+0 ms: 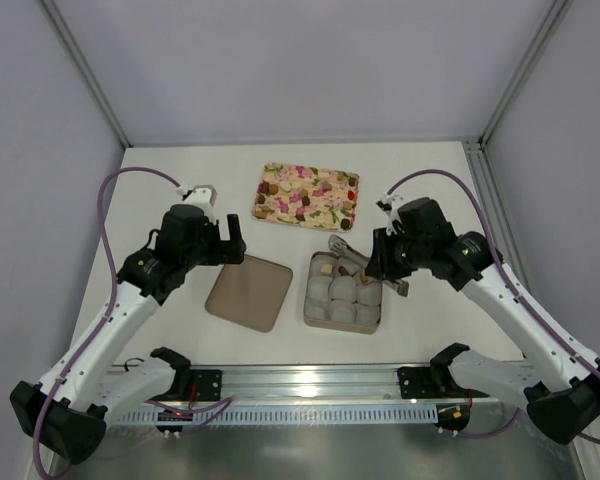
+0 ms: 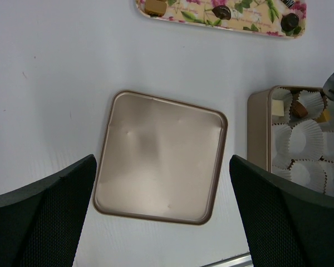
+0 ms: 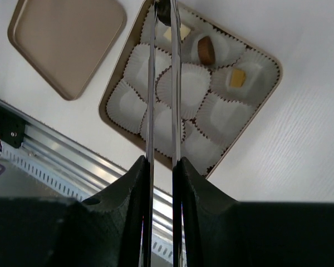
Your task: Pack the chocolate
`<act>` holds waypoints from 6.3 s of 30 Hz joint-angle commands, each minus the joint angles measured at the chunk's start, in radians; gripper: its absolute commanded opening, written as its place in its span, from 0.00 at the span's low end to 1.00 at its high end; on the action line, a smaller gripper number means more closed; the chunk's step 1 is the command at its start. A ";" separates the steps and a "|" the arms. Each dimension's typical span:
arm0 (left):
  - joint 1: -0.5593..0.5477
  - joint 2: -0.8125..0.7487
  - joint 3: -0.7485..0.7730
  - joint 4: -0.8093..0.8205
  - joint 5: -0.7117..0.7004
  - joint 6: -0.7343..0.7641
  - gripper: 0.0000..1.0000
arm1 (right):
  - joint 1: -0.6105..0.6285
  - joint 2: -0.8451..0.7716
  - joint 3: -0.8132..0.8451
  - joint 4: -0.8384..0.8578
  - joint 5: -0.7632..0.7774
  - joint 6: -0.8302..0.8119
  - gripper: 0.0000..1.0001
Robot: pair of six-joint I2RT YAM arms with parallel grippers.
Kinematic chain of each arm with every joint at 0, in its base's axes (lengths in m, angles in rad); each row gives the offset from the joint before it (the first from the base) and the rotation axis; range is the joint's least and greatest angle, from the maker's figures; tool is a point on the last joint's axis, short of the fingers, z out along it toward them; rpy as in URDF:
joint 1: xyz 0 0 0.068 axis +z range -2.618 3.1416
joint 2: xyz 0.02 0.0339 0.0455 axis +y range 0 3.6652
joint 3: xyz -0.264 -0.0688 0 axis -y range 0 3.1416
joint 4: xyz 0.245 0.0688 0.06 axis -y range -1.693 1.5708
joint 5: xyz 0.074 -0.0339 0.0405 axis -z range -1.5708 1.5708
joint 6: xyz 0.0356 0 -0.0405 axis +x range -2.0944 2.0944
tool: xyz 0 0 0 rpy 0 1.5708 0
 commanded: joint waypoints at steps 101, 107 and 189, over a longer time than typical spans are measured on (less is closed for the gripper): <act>0.003 0.018 0.032 -0.004 -0.018 0.002 1.00 | -0.127 1.000 0.854 0.040 0.124 -0.091 0.44; 0.003 0.021 0.032 -0.002 -0.016 0.002 1.00 | -0.132 1.011 0.862 0.040 0.119 -0.089 0.43; 0.002 -0.003 0.032 0.001 0.000 -0.008 1.00 | -0.135 0.341 0.273 0.089 -0.036 -0.011 0.34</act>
